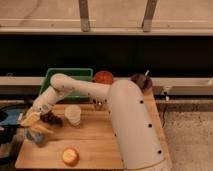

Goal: Place banana in plastic cup

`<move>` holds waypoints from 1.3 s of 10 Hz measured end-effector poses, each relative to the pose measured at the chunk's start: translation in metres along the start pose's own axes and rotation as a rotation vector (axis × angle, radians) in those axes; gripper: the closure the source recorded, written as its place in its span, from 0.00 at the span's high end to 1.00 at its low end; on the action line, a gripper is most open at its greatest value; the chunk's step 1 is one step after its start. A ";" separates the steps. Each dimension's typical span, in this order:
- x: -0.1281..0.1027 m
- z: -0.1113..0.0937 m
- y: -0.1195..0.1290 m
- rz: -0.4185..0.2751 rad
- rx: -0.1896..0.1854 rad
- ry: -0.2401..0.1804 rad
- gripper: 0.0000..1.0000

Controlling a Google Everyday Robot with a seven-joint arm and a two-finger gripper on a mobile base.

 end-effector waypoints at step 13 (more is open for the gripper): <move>-0.070 -0.064 0.015 -0.115 0.209 0.212 0.80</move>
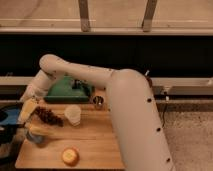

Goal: Place banana in plastic cup

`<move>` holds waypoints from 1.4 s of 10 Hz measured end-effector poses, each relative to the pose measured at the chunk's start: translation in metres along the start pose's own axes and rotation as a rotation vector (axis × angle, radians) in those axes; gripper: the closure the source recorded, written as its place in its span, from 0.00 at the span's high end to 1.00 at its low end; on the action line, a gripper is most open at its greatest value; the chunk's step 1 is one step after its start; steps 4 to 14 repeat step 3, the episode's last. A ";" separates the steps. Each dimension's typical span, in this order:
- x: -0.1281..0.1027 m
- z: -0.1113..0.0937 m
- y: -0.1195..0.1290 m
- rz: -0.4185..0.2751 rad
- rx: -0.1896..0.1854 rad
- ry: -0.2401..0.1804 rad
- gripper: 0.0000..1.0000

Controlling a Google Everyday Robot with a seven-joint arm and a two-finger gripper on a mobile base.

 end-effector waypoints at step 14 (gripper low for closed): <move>-0.006 -0.013 0.000 -0.008 0.045 0.027 0.80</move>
